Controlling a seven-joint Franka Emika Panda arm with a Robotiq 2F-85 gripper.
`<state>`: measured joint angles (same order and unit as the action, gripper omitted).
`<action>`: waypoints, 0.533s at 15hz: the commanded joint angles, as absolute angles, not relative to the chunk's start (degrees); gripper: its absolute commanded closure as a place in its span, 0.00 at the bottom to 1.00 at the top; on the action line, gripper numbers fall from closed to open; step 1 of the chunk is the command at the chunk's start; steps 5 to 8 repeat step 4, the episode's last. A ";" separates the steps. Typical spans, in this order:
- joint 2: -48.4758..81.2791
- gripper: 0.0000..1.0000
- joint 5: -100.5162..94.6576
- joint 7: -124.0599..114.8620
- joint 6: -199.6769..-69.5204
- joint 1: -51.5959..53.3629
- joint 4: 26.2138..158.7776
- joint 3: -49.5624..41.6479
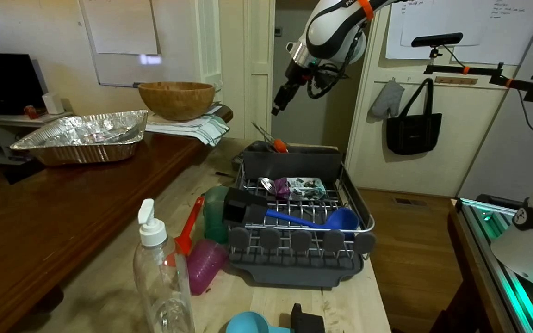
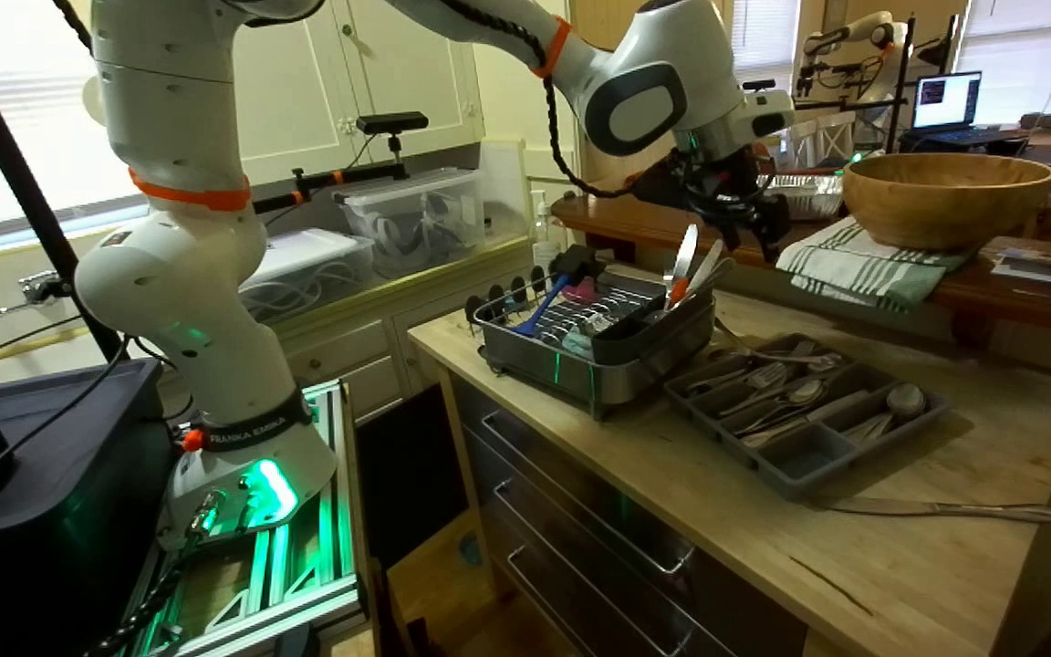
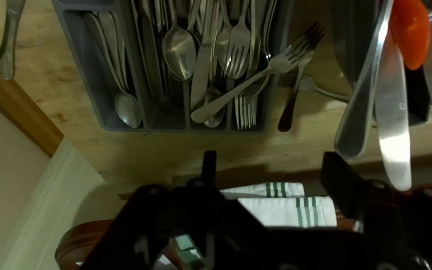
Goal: Move the blue spoon to the left dish rack, then remove some utensils from the left dish rack
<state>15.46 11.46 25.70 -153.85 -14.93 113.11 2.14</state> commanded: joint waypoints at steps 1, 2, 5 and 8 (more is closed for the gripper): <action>9.61 0.00 21.20 34.14 -151.99 -18.34 120.76 3.93; 8.86 0.00 24.49 37.64 -151.01 -18.76 122.02 4.27; 11.11 0.00 21.73 34.78 -152.39 -16.21 119.17 1.66; 11.11 0.00 21.73 34.78 -152.39 -16.21 119.17 1.66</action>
